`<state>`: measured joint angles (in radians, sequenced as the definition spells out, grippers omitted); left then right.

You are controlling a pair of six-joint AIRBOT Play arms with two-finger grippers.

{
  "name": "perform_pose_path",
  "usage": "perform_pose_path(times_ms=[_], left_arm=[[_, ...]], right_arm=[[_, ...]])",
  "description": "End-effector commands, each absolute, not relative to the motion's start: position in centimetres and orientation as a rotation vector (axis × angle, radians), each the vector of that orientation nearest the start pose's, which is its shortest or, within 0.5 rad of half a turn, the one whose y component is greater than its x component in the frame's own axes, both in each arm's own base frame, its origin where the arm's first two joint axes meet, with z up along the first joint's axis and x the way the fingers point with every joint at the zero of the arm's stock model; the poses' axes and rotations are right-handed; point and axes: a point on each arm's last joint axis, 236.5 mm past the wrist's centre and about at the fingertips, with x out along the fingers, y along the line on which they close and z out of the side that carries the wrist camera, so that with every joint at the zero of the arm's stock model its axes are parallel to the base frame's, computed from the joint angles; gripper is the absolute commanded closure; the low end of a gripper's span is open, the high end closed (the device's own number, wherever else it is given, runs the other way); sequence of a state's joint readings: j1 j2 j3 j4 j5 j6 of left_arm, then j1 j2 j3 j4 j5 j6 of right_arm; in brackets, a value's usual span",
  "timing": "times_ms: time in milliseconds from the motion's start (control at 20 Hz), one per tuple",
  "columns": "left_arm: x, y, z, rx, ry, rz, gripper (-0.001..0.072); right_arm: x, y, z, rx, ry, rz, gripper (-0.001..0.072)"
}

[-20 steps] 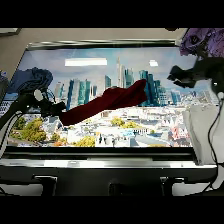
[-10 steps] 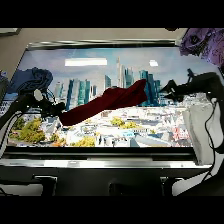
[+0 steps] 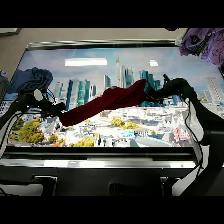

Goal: Fold the clothes and pants, and hang the long-sleeved shirts on hangers.

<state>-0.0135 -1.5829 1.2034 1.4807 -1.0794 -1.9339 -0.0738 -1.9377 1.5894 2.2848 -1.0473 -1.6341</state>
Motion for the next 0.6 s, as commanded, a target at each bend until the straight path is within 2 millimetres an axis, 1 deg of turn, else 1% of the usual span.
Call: perform_pose_path(times_ms=[0, 50, 100, 150, 200, 250, 350, 400, 500, 550], left_arm=[[40.0, -2.4, -9.3, -0.378, 1.455, 0.222, 0.0685], [40.1, -2.4, -9.3, -0.378, 1.454, 0.221, 0.0684], [40.1, -2.3, -9.2, -0.379, 1.452, 0.222, 0.0685], [40.5, -2.3, -8.8, -0.378, 1.443, 0.219, 0.0685], [41.1, -2.1, -8.0, -0.362, 1.427, 0.203, 0.0685], [41.9, -2.0, -6.8, -0.351, 1.413, 0.189, 0.0685], [43.7, -1.7, -2.9, -0.31, 1.371, 0.147, 0.0685], [44.6, -1.2, -0.3, -0.279, 1.332, 0.135, 0.0685], [46.2, 0.6, 6.3, -0.21, 1.212, 0.168, 0.0685], [46.4, 1.6, 10.0, -0.183, 1.142, 0.192, 0.0685]], right_arm=[[53.3, 10.3, -9.4, 0.708, 1.26, 0.217, 0.0554], [53.4, 10.3, -9.2, 0.712, 1.254, 0.218, 0.0681], [53.6, 10.2, -8.4, 0.717, 1.241, 0.216, 0.0685], [54.0, 10.1, -7.1, 0.711, 1.206, 0.219, 0.0686], [54.6, 9.7, -4.8, 0.686, 1.152, 0.222, 0.0686], [55.2, 9.4, -2.0, 0.657, 1.092, 0.228, 0.0686], [55.7, 8.2, 5.7, 0.574, 0.939, 0.233, 0.0686], [55.6, 7.6, 10.1, 0.533, 0.853, 0.23, 0.0686], [53.9, 6.1, 19.5, 0.454, 0.678, 0.204, 0.0686], [52.3, 5.2, 24.2, 0.423, 0.591, 0.182, 0.0686]])
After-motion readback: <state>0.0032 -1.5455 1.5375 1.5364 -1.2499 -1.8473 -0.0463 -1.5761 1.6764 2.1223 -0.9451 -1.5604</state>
